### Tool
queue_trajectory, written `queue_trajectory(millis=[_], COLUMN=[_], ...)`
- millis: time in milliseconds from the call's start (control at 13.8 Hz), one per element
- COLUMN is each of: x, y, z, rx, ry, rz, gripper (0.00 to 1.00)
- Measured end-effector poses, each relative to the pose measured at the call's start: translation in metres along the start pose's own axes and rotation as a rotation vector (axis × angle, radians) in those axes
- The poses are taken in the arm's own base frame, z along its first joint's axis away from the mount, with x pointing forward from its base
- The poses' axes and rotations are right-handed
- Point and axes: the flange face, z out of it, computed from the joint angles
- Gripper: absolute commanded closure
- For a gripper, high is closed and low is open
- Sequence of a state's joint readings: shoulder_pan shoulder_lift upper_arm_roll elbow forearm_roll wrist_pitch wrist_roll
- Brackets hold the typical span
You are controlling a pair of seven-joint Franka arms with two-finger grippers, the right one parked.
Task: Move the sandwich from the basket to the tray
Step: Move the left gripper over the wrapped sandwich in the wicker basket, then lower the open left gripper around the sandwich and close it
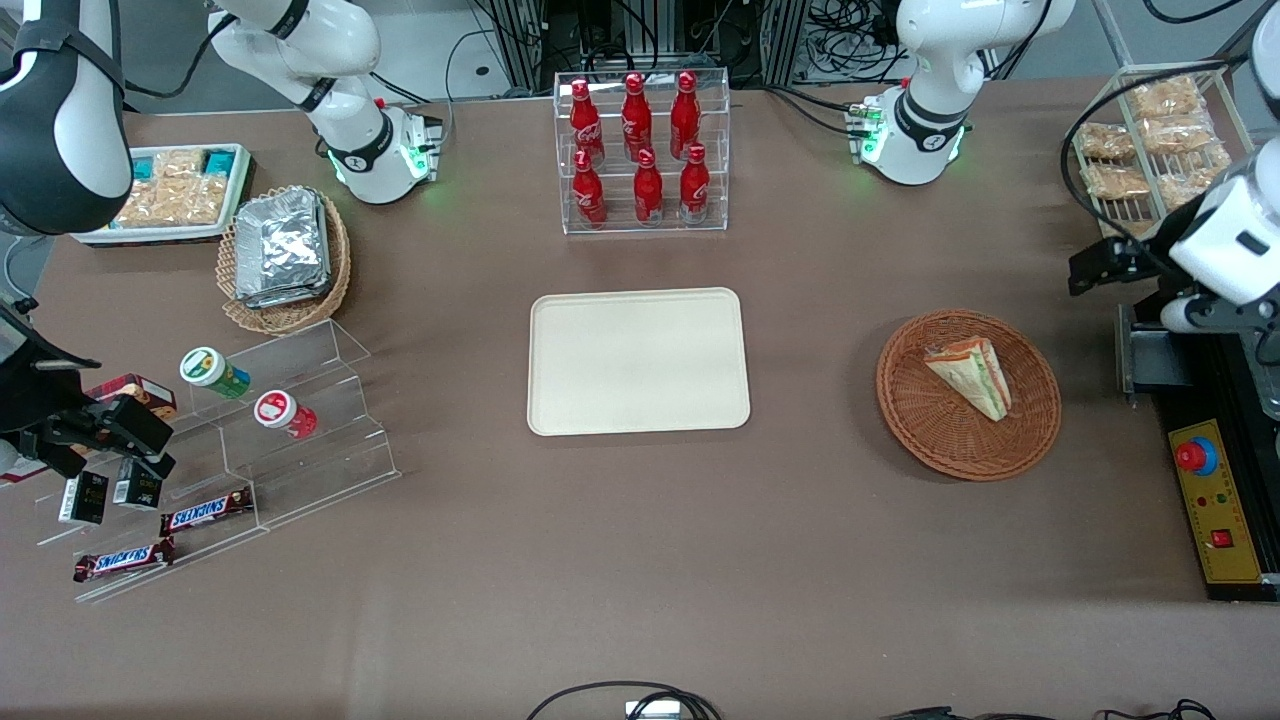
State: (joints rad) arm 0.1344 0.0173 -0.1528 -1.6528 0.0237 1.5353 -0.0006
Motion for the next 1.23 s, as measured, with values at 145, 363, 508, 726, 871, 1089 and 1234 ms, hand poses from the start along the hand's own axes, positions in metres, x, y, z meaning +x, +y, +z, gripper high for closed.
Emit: queue_trajectory(millis=[145,363,508,726,871,1089,1234], x=[0.01,0.012,0.008,-0.001,-0.007,-0.021,-0.036], y=[-0.017,-0.032,-0.03,-0.023,-0.016,-0.012,-0.01], z=[0.045,0.109,0.145,0.189,0.212,0.253,0.283], rx=[-0.004,-0.008,-0.009,-0.015,-0.019,-0.032,-0.04], ry=[0.013,0.039,0.049,0.073,0.082,0.124,0.151], rz=[-0.031,-0.109,-0.176,-0.315,-0.384,-0.444,-0.458], gripper=[0.0,0.0,0.0,0.0,0.0,0.0,0.0])
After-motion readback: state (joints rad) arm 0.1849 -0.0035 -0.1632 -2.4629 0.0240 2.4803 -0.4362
